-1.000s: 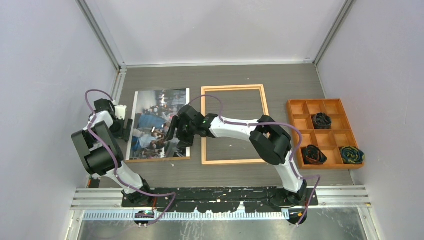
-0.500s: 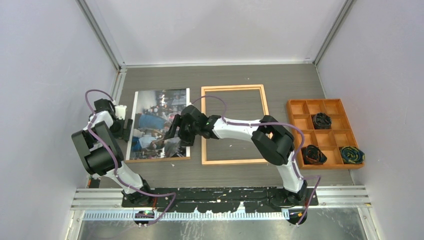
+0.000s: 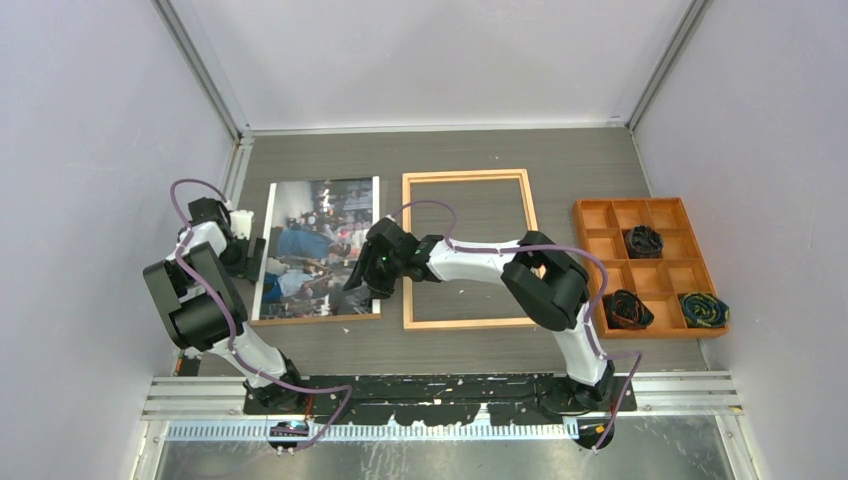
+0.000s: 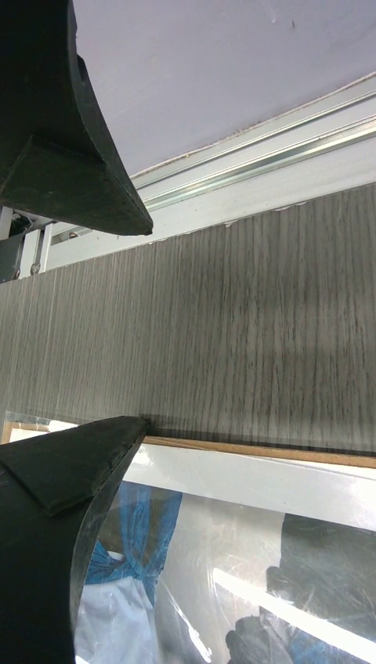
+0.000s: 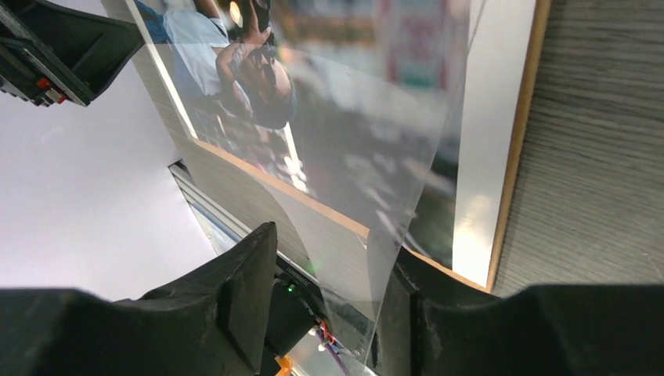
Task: Put the photo into the frame
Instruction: Pick up the photo frame item at the center of the board, then move the photo frame item to the center of the board.
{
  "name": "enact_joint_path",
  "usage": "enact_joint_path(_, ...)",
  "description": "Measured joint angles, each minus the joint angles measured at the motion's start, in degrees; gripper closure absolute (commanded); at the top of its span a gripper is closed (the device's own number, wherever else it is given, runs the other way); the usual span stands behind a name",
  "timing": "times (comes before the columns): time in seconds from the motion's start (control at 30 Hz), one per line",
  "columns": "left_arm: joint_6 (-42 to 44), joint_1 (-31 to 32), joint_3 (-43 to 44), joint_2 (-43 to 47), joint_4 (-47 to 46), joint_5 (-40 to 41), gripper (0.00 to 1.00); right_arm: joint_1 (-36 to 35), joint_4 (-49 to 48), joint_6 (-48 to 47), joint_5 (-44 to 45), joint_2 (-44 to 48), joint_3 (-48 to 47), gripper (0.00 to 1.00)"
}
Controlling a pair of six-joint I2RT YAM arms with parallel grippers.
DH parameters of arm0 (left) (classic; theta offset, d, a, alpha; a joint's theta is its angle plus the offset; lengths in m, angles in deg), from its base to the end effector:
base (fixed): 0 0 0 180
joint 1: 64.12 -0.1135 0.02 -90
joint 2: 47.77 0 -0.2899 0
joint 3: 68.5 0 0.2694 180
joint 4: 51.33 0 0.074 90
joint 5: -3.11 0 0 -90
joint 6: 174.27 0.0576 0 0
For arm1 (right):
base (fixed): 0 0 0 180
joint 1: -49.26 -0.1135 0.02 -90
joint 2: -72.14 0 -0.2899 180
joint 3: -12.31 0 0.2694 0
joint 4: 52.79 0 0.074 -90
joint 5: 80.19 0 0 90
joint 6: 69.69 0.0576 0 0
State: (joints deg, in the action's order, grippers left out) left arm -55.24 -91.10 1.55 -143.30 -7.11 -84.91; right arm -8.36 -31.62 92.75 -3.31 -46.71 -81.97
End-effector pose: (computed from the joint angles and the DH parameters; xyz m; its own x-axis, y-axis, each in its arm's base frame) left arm 0.2992 0.1546 0.1628 -0.9560 0.0575 -0.2876 -0.0002 0.9805 0.1967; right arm 0.2544 0.4256 0.1622 -0.9807 0.1872 -0.0556 0.0919 0.6936 0.7144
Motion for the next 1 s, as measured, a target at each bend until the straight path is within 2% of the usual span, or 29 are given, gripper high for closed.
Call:
enact_joint_path(0.17,0.0,0.0,0.5,-0.2,0.9,-0.1,0.09,0.0,1.5,-2.3,1.6,1.0,0.0,0.85)
enact_joint_path(0.2,0.0,0.0,0.8,-0.3,1.6,-0.3,0.08,0.0,1.9,-3.0,2.0,1.5,0.0,0.89)
enact_joint_path(0.27,0.0,0.0,1.6,-0.6,3.5,-0.8,0.01,0.0,2.7,-4.9,2.7,3.3,0.0,0.98)
enact_joint_path(0.43,0.0,0.0,8.0,-1.0,11.8,-3.7,0.00,0.0,5.8,-11.3,4.6,7.9,-1.2,0.99)
enact_joint_path(0.6,-0.3,0.7,15.8,0.0,17.0,-6.2,0.00,0.0,13.0,-20.8,7.7,12.0,-7.3,0.99)
enact_joint_path(0.67,-0.7,2.8,17.7,1.7,18.9,-6.5,0.00,0.1,17.7,-25.6,11.1,14.8,-10.0,0.99)
enact_joint_path(0.8,-3.2,11.0,18.7,4.0,21.3,-6.7,0.00,2.5,25.0,-30.4,14.6,22.4,-10.7,0.99)
enact_joint_path(1.0,-8.9,28.2,20.7,1.1,22.1,-6.1,0.00,18.3,32.1,-30.5,15.5,40.5,3.5,0.99)
